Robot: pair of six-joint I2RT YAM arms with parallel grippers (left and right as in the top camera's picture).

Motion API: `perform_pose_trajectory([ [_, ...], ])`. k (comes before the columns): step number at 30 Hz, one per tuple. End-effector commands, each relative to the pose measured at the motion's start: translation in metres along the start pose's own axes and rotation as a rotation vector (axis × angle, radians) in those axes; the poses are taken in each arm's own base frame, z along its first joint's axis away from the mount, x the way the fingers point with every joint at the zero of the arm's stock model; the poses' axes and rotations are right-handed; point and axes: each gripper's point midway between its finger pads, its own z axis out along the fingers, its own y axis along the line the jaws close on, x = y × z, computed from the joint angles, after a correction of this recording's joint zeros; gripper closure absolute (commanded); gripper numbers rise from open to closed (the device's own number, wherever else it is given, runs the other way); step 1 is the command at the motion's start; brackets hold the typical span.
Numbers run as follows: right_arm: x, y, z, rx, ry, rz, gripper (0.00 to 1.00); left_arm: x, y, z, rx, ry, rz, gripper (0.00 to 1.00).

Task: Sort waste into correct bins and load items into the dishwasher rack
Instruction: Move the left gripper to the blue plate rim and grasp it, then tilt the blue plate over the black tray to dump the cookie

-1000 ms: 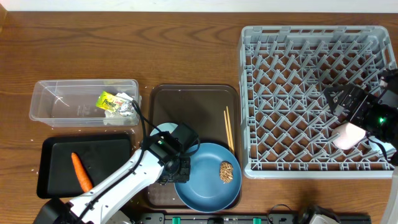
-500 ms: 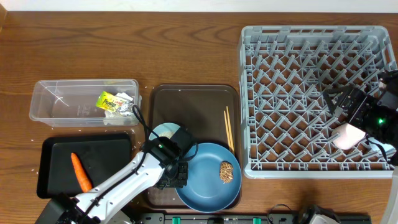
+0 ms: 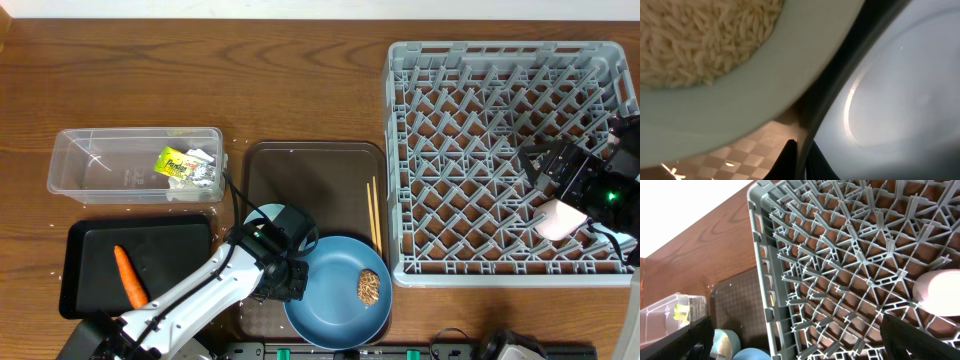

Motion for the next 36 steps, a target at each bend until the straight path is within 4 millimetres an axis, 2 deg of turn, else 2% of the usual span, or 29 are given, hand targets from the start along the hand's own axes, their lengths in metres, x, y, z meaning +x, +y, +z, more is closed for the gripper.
perform_pose_trajectory([
  [1, 0.002, 0.005, 0.001, -0.008, 0.011, -0.030, 0.01, 0.006, 0.000, 0.002, 0.001, 0.025, 0.041, 0.94],
  [15, 0.001, 0.005, 0.001, -0.009, 0.005, -0.034, 0.01, 0.003, -0.008, -0.014, 0.034, -0.018, 0.053, 0.93],
  [19, 0.000, 0.005, 0.001, -0.010, 0.000, -0.036, 0.01, 0.005, -0.008, -0.006, 0.043, 0.001, 0.046, 0.92],
  [21, -0.001, 0.005, 0.001, -0.010, -0.001, -0.037, 0.01, 0.007, -0.005, 0.001, 0.034, 0.021, 0.022, 0.86],
  [25, -0.001, 0.005, 0.001, -0.010, -0.001, -0.037, 0.00, 0.010, -0.006, 0.012, 0.038, 0.075, 0.011, 0.84],
  [27, -0.001, 0.005, 0.001, -0.010, -0.001, -0.037, 0.01, 0.012, -0.007, 0.017, 0.041, 0.100, 0.006, 0.75],
  [29, -0.001, 0.005, 0.001, -0.010, -0.001, -0.037, 0.01, 0.013, -0.006, 0.020, 0.037, 0.117, 0.002, 0.73],
  [30, -0.001, 0.005, 0.001, -0.010, -0.001, -0.037, 0.01, 0.013, -0.006, 0.021, 0.035, 0.122, 0.003, 0.73],
  [33, -0.001, 0.005, 0.001, -0.010, -0.001, -0.037, 0.01, 0.012, -0.007, 0.020, 0.036, 0.121, 0.012, 0.91],
  [36, -0.001, 0.005, 0.001, -0.010, -0.002, -0.037, 0.01, 0.012, -0.008, 0.016, 0.037, 0.120, 0.024, 0.94],
])
